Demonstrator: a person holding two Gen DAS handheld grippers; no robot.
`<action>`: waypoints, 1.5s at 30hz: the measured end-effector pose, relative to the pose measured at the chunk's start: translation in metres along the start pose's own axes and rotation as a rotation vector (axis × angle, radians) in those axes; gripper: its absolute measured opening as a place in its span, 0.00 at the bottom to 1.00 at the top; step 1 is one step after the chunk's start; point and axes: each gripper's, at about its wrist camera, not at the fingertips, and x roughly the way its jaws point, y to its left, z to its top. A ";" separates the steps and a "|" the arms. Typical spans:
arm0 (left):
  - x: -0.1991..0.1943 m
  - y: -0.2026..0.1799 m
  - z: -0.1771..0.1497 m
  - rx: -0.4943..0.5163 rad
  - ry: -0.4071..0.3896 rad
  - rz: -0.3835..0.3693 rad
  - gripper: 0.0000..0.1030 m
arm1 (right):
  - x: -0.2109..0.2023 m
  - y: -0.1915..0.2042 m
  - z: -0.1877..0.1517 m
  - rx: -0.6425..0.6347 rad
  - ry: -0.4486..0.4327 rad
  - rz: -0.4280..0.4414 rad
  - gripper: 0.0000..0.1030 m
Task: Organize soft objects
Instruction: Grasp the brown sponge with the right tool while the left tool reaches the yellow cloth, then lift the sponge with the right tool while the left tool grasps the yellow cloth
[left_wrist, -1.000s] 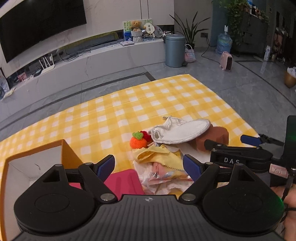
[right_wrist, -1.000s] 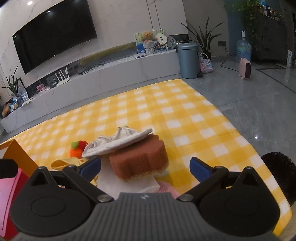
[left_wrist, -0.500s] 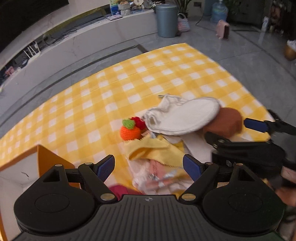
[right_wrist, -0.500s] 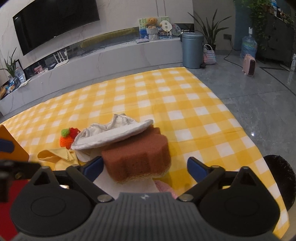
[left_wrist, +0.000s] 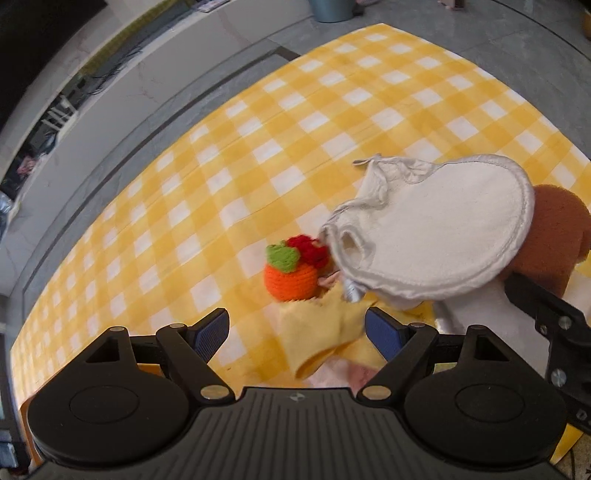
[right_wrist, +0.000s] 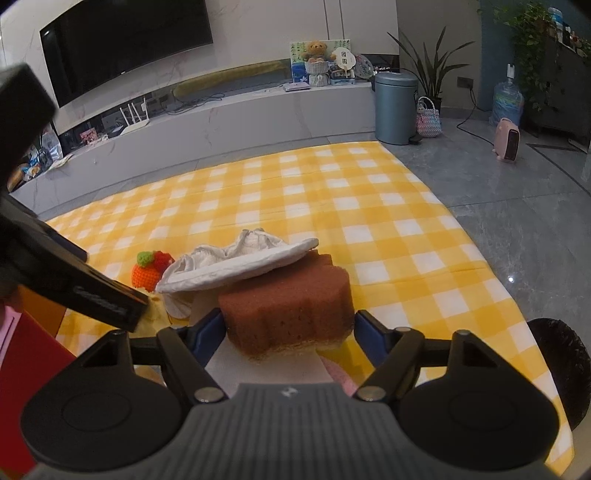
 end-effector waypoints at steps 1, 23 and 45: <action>0.002 -0.001 0.001 0.006 0.007 -0.017 0.94 | 0.000 -0.001 0.000 0.005 0.000 0.004 0.73; 0.004 0.023 -0.005 -0.241 0.073 -0.258 0.08 | -0.052 -0.036 -0.020 0.058 0.046 0.072 0.74; -0.086 0.037 -0.056 -0.255 -0.204 -0.267 0.07 | -0.017 -0.095 -0.034 0.477 0.148 0.090 0.72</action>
